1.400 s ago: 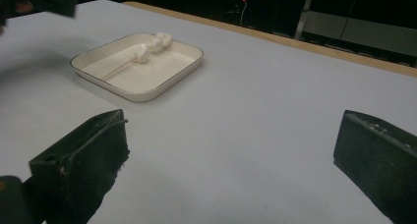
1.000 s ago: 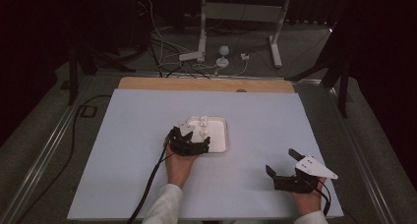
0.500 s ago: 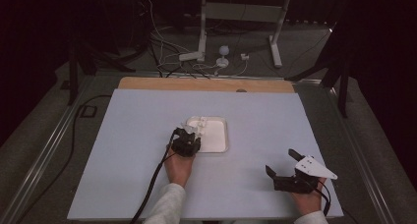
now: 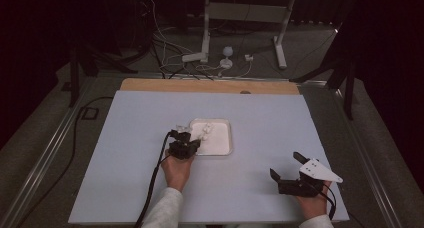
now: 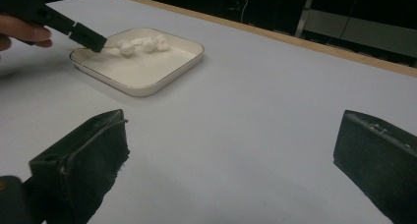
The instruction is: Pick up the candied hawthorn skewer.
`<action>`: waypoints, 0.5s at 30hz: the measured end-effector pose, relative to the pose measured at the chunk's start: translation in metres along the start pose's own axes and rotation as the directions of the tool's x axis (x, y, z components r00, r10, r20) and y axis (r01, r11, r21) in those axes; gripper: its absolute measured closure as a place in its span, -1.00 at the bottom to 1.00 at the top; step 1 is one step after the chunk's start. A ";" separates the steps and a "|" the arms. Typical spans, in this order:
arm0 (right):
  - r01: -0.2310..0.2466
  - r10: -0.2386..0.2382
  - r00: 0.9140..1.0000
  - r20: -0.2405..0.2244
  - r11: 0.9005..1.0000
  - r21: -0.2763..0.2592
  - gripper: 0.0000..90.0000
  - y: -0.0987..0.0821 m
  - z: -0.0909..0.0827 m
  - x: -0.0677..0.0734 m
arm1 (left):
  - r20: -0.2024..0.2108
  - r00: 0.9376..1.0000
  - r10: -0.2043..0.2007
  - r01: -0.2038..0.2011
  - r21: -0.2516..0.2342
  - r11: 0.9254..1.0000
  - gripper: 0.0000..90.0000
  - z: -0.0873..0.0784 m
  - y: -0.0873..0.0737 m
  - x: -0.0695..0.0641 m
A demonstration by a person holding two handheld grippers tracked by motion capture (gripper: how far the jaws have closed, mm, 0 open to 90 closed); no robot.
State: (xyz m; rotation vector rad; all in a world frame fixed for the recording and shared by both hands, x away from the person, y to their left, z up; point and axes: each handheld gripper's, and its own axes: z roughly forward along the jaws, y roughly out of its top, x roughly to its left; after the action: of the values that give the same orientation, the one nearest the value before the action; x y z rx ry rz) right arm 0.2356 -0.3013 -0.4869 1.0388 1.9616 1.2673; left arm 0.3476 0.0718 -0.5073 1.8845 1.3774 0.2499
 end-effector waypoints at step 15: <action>-0.012 0.012 1.000 0.000 1.000 0.000 -1.00 0.000 0.000 -0.001 | 0.063 0.998 0.001 -0.001 0.013 1.000 1.00 -0.011 -0.005 0.009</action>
State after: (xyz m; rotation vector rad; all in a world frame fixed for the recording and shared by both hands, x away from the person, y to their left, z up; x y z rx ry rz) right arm 0.2361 -0.3024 -0.4869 1.0526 1.9584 1.2734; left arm 0.3413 0.0855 -0.5061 1.8881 1.3388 0.1809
